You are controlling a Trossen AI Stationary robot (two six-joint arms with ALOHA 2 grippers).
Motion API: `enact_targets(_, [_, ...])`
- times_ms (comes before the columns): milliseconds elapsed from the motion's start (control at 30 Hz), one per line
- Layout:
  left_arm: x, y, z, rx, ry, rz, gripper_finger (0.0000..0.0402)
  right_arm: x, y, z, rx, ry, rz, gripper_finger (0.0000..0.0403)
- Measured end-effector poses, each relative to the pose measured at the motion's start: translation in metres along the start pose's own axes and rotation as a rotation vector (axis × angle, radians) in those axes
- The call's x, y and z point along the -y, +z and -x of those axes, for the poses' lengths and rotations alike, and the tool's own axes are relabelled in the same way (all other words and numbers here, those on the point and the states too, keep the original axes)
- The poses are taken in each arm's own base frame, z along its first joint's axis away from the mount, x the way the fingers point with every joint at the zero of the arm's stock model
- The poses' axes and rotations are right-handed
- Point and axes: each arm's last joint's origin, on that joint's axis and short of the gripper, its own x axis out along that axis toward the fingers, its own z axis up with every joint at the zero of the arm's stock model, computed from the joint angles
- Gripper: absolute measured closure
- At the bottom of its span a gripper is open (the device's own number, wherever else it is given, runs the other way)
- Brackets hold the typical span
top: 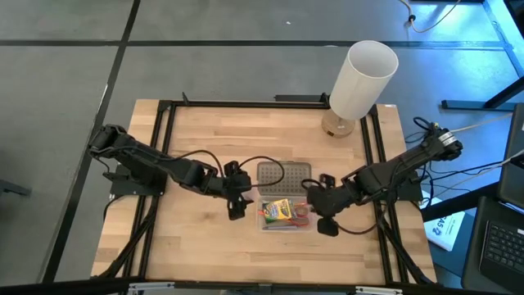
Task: Pack school essentials
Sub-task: Put the pink sticky note into the supply box
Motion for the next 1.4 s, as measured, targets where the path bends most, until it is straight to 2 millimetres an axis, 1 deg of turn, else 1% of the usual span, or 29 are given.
enact_targets(100, [0.000, 0.000, 0.000, 0.000, 0.001, 0.000, 0.0099, 0.008, -0.015, -0.012, -0.095, -0.066, -0.089, 0.0368])
enact_targets(267, [0.000, 0.000, 0.000, -0.001, 0.002, -0.001, 0.0099, 0.025, -0.043, -0.041, -0.219, -0.128, -0.247, 0.0368])
enact_targets(400, [0.001, 0.000, 0.000, -0.001, 0.000, -0.002, 0.0099, 0.038, -0.065, -0.061, -0.260, -0.182, -0.334, 0.0368])
enact_targets(533, [0.001, 0.000, 0.000, -0.001, 0.000, -0.002, 0.0099, 0.045, -0.075, -0.080, -0.224, -0.133, -0.370, 0.0368])
enact_targets(700, [0.000, 0.000, 0.000, 0.000, 0.002, -0.001, 0.0099, 0.055, -0.081, -0.097, -0.158, -0.074, -0.376, 0.0368])
enact_targets(833, [0.000, 0.000, 0.000, 0.002, 0.007, 0.001, 0.0099, 0.062, -0.085, -0.102, -0.146, -0.069, -0.373, 0.0368])
enact_targets(1067, [0.000, 0.000, 0.000, 0.004, 0.010, 0.005, 0.0099, 0.062, -0.075, -0.109, -0.074, -0.017, -0.333, 0.0368])
enact_targets(1400, [0.000, 0.000, 0.000, 0.010, 0.023, 0.005, 0.0099, 0.067, -0.062, -0.138, -0.060, 0.065, -0.310, 0.0368])
